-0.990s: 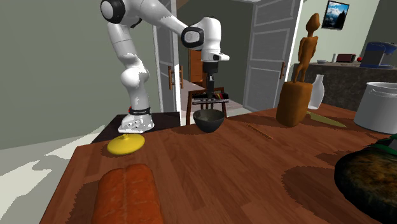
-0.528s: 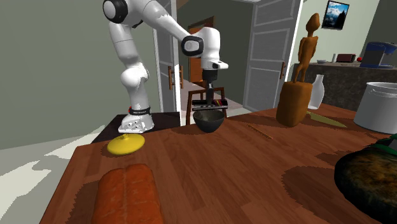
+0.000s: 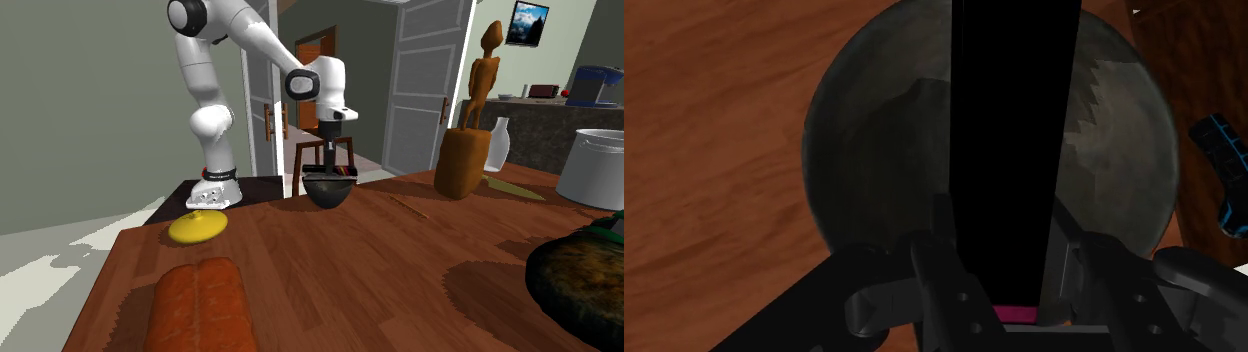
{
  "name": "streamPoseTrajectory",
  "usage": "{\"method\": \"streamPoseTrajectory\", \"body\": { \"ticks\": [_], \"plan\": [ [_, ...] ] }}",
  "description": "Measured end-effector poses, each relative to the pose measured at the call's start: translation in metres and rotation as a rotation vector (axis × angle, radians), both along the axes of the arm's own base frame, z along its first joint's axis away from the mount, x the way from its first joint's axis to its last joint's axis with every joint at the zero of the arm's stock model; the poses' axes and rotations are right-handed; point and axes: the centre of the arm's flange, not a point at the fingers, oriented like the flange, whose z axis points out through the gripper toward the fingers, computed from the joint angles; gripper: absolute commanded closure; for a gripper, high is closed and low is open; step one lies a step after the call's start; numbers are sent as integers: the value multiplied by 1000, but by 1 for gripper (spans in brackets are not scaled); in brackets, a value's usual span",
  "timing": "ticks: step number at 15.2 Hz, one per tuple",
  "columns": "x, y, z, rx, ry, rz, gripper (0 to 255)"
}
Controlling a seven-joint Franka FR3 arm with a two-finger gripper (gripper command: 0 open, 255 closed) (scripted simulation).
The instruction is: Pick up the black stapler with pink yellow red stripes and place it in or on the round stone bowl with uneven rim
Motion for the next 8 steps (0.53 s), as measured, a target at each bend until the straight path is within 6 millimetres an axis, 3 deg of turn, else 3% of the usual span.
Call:
{"method": "streamPoseTrajectory", "body": {
  "ticks": [5,6,8],
  "plan": [
    [-1,1,-3,1,4,-1,255],
    [0,1,-3,1,4,0,0],
    [-1,1,-4,2,5,-1,0]
  ]
}}
